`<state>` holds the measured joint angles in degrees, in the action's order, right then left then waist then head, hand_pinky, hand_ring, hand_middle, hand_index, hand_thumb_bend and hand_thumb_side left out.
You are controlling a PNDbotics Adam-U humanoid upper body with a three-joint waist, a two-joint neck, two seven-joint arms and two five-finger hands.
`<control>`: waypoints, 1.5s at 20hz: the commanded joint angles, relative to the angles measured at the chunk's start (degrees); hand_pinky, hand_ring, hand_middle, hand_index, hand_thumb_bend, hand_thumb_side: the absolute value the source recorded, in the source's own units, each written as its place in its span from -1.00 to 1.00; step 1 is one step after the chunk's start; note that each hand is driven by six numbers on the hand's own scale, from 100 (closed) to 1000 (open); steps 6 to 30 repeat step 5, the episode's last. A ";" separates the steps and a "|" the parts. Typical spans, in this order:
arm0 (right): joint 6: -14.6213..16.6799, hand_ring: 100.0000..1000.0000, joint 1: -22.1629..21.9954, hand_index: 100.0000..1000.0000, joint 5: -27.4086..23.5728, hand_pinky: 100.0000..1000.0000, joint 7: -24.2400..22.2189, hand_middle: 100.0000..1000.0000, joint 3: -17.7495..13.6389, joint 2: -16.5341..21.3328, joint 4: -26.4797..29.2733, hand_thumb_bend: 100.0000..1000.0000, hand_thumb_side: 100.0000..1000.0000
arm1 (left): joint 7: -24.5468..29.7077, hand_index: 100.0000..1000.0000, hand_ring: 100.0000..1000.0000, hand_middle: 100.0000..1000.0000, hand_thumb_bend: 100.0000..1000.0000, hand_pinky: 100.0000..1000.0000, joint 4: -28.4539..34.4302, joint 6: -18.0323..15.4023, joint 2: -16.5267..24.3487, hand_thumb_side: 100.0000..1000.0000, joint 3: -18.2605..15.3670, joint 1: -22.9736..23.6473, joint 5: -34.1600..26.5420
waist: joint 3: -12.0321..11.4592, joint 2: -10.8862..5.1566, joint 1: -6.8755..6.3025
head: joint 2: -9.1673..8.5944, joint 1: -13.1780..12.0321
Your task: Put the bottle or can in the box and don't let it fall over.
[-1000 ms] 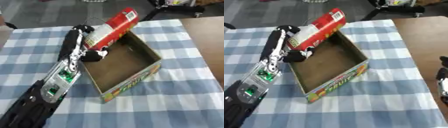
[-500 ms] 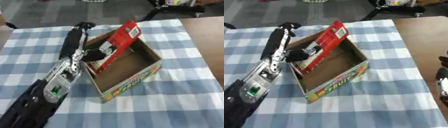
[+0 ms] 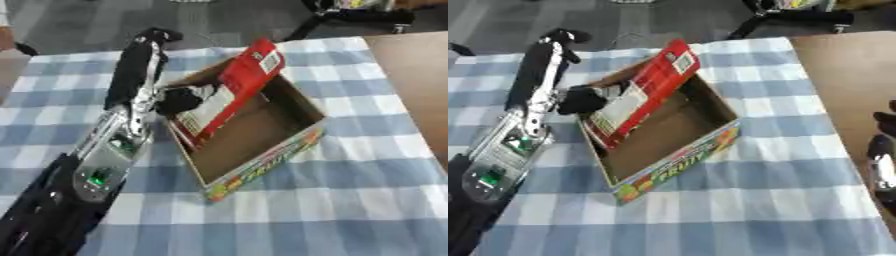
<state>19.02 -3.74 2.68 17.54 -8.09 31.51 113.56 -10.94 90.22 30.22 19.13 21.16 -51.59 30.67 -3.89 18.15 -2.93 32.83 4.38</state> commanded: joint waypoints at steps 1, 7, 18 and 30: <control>0.24 0.64 -0.43 0.73 -0.22 0.67 0.46 1.00 -0.91 1.46 1.03 -1.00 -0.05 | 0.11 0.55 0.20 0.44 0.16 0.30 6.29 1.44 5.70 -0.59 -3.13 1.19 -1.61 | -0.49 -2.71 0.13 | 0.67 0.98; 0.35 0.64 -0.98 0.73 -0.07 0.67 0.94 1.00 -1.21 1.34 1.03 -1.00 -0.05 | -0.38 0.54 0.18 0.43 0.14 0.27 11.56 3.15 11.04 -0.60 -5.98 5.50 -5.27 | -1.47 -3.11 0.69 | 0.88 1.83; 0.35 0.64 -0.98 0.73 -0.07 0.67 0.94 1.00 -1.21 1.34 1.03 -1.00 -0.05 | -0.38 0.54 0.18 0.43 0.14 0.27 11.56 3.15 11.04 -0.60 -5.98 5.50 -5.27 | -1.47 -3.11 0.69 | 0.88 1.83; 0.35 0.64 -0.98 0.73 -0.07 0.67 0.94 1.00 -1.21 1.34 1.03 -1.00 -0.05 | -0.38 0.54 0.18 0.43 0.14 0.27 11.56 3.15 11.04 -0.60 -5.98 5.50 -5.27 | -1.47 -3.11 0.69 | 0.88 1.83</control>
